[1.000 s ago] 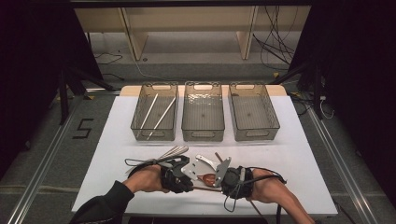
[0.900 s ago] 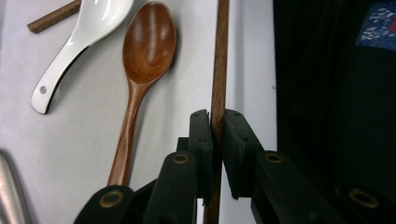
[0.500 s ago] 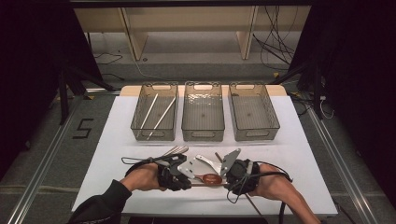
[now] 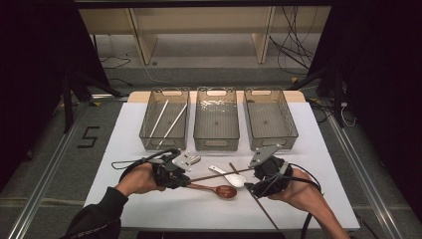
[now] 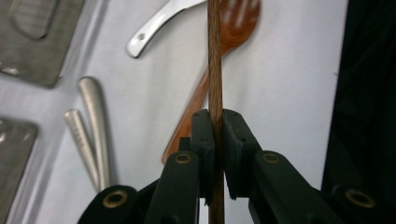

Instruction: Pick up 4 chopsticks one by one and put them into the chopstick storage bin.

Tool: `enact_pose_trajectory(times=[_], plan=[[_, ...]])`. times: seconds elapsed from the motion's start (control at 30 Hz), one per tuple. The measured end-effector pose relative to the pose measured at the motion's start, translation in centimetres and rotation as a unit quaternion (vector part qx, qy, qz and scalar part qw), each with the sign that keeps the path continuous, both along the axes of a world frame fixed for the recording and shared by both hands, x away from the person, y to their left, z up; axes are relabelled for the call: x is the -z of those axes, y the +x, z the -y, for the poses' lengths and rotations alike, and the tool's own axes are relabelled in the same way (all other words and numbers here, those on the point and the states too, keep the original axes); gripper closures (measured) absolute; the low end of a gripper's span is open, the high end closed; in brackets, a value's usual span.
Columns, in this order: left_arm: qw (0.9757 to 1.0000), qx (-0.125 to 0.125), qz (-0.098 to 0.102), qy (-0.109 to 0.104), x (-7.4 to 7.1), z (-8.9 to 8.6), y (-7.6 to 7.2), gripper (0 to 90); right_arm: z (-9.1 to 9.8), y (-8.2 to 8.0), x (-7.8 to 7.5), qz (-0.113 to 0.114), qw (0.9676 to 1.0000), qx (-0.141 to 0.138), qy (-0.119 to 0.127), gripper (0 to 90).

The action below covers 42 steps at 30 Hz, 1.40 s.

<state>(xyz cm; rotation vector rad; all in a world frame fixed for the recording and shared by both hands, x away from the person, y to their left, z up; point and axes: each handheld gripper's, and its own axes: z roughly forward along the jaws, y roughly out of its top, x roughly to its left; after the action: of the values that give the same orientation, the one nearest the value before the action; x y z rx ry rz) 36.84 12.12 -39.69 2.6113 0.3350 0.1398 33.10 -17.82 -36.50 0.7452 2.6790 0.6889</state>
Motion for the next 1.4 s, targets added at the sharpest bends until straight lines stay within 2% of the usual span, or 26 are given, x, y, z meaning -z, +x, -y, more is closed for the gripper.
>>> enact_pose_trajectory(times=[0.13, 0.27, 0.33, 0.53, 0.6, 0.7, 0.8, 0.9, 0.97, 1.13, 1.2, 1.23, 1.4], plan=[[0.9994, -0.032, 0.003, -0.011, -0.4, -0.8, 0.5, 83.2, 1.0, 0.5, 0.5, -0.015, 0.9988, 0.045, 0.011, 34.0], [0.9978, -0.060, 0.009, -0.025, -0.9, -1.5, 0.9, 83.2, 1.9, 0.8, 1.2, -0.020, 0.9961, 0.079, 0.035, 31.4], [0.9968, -0.074, 0.014, -0.028, -1.1, -1.8, 1.1, 83.2, 2.4, 1.0, 1.6, -0.021, 0.9939, 0.096, 0.050, 30.8], [0.9921, -0.114, 0.013, -0.052, -1.4, -3.0, 1.7, 83.2, 3.3, 1.2, 2.7, -0.023, 0.9877, 0.128, 0.086, 29.8], [0.9911, -0.122, 0.014, -0.053, -1.6, -3.5, 1.9, 83.3, 3.5, 1.1, 2.7, -0.016, 0.9866, 0.131, 0.095, 29.8], [0.9877, -0.141, 0.011, -0.066, -2.0, -4.3, 2.3, 83.3, 3.7, 0.9, 2.9, -0.012, 0.9861, 0.135, 0.096, 29.2], [0.9838, -0.161, 0.016, -0.077, -2.1, -4.9, 2.6, 83.3, 3.8, 0.9, 3.1, -0.016, 0.9858, 0.137, 0.095, 28.5], [0.9813, -0.174, 0.019, -0.080, -2.4, -5.4, 3.0, 83.3, 3.7, 0.8, 3.3, -0.019, 0.9861, 0.136, 0.094, 28.3], [0.9784, -0.187, 0.021, -0.086, -2.4, -5.8, 3.3, 83.3, 3.7, 0.7, 3.3, -0.019, 0.9864, 0.135, 0.092, 28.3], [0.9732, -0.211, 0.021, -0.089, -2.2, -7.0, 4.2, 83.3, 3.7, 0.5, 3.4, -0.023, 0.9864, 0.135, 0.091, 28.0], [0.9705, -0.221, 0.020, -0.094, -2.3, -7.5, 4.5, 83.3, 3.8, 0.5, 3.6, -0.026, 0.9866, 0.135, 0.089, 27.8], [0.9702, -0.223, 0.020, -0.094, -2.3, -7.7, 4.6, 83.3, 3.8, 0.5, 3.6, -0.026, 0.9865, 0.135, 0.088, 27.8], [0.9655, -0.238, 0.022, -0.102, -2.6, -8.2, 5.1, 83.3, 3.7, 0.5, 3.8, -0.032, 0.9866, 0.135, 0.086, 27.5]])
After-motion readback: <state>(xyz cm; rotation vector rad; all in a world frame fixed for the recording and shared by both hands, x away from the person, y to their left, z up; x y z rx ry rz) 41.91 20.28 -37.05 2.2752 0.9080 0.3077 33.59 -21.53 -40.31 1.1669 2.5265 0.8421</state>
